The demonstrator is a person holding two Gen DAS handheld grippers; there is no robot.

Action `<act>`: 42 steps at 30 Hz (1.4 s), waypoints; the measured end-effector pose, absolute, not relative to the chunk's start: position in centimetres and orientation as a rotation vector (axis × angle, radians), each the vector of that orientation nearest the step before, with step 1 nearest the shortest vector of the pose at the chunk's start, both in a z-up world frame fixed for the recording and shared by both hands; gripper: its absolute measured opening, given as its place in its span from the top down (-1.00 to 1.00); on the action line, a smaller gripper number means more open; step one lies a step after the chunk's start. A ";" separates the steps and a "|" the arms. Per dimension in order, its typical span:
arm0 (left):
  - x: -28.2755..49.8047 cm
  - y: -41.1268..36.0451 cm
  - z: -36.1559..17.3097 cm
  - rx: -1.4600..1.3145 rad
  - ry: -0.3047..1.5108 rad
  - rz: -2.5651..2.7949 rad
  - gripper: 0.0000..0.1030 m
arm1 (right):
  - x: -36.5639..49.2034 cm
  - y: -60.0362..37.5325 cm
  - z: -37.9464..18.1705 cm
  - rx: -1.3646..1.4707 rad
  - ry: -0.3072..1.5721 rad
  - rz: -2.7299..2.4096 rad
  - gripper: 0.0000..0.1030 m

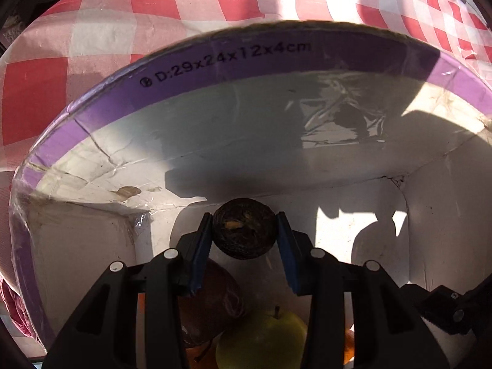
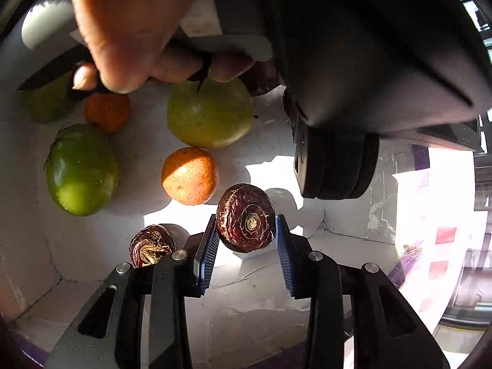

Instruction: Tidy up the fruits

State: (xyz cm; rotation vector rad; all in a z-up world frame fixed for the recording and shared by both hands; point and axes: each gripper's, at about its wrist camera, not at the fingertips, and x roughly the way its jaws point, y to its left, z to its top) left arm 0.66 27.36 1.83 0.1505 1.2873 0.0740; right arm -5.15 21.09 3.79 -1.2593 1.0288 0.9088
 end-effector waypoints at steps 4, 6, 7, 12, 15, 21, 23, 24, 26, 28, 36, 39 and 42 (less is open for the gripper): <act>0.5 27.8 2.3 0.080 1.264 0.033 -0.17 | -5.5 20.6 4.1 -1.269 0.996 0.893 -0.34; 0.1 28.5 3.2 0.034 1.231 0.038 -0.47 | -5.7 20.1 4.8 -1.259 0.977 0.888 -0.35; -0.2 28.8 3.8 0.016 1.210 0.048 -0.47 | -5.8 19.7 5.4 -1.240 0.970 0.891 -0.37; -3.7 30.0 9.0 -0.070 1.058 0.061 -0.63 | -5.9 17.5 10.8 -1.040 0.916 0.928 -0.56; -6.9 30.1 13.4 -0.103 0.912 0.078 -0.97 | -5.4 16.1 13.9 -0.862 0.940 0.948 -0.68; -13.5 30.8 19.1 -0.162 0.778 0.160 -0.96 | -5.1 15.3 16.1 -0.622 1.055 0.892 -0.71; -15.5 30.7 19.3 -0.168 0.808 0.200 -0.96 | -5.7 15.7 15.9 -0.578 1.111 0.871 -0.71; -16.5 30.8 19.2 -0.163 0.828 0.217 -0.96 | -6.0 15.9 15.1 -0.554 1.144 0.856 -0.71; -17.8 30.7 18.6 -0.146 0.869 0.266 -0.96 | -6.4 16.5 14.5 -0.506 1.212 0.826 -0.71; -18.7 30.5 17.4 -0.126 0.915 0.344 -0.96 | -6.8 16.6 13.6 -0.485 1.258 0.799 -0.71; -19.5 29.6 11.6 -0.109 1.065 0.347 -0.96 | -8.9 17.3 9.6 -0.607 1.284 0.734 -0.71; -19.5 29.6 10.5 -0.125 1.086 0.337 -0.96 | -9.4 17.5 9.2 -0.656 1.264 0.746 -0.71; -19.5 29.6 9.8 -0.129 1.095 0.339 -0.96 | -9.4 17.5 9.1 -0.637 1.285 0.754 -0.71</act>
